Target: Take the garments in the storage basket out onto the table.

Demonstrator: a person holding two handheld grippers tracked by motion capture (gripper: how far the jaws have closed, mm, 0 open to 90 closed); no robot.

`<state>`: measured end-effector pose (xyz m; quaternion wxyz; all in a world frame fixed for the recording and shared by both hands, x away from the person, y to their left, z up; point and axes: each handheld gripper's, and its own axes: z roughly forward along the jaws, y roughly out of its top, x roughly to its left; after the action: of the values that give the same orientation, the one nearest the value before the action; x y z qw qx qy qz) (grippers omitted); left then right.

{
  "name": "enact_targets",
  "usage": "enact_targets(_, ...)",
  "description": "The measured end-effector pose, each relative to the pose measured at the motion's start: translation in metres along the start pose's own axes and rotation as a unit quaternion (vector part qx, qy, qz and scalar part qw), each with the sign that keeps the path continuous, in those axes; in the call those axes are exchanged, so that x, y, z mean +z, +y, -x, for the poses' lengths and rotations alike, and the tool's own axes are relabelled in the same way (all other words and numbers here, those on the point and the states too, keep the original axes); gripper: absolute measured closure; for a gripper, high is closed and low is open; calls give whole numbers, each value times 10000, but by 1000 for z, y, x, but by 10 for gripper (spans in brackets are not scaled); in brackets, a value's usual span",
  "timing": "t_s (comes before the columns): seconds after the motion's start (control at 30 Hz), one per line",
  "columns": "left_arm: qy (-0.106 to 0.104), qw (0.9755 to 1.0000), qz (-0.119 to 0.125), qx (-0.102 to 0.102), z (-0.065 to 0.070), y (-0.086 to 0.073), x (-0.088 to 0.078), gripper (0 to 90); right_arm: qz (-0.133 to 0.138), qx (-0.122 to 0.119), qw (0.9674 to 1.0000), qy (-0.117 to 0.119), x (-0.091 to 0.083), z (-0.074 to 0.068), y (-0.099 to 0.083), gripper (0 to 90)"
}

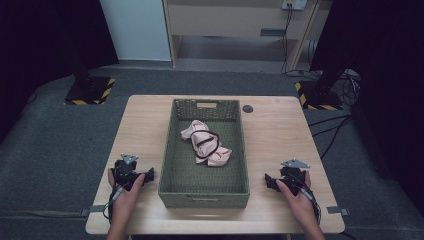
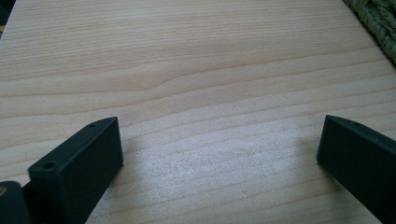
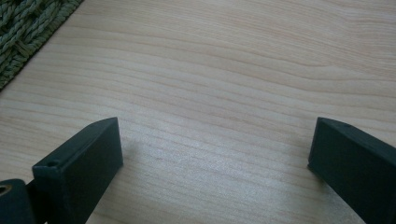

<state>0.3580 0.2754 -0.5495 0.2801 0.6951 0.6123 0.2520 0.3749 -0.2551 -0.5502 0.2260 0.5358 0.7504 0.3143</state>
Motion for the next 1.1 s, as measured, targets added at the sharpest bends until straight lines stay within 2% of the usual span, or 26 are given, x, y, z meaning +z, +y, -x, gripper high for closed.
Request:
enact_targets(0.6,0,10000,0,-1,0,0,0,0,-13,40,10000,53,-1,0,-1,20)
enact_targets(0.83,1,10000,0,-1,0,0,0,0,-31,36,10000,7,-2,-3,-2,17)
enact_targets(0.97,1,10000,0,0,0,0,0,0,-27,30,9999,137,-7,-5,-3,36)
enact_targets(1.1,1,10000,0,-1,0,0,0,0,-2,-43,9998,170,-14,-8,-3,33)
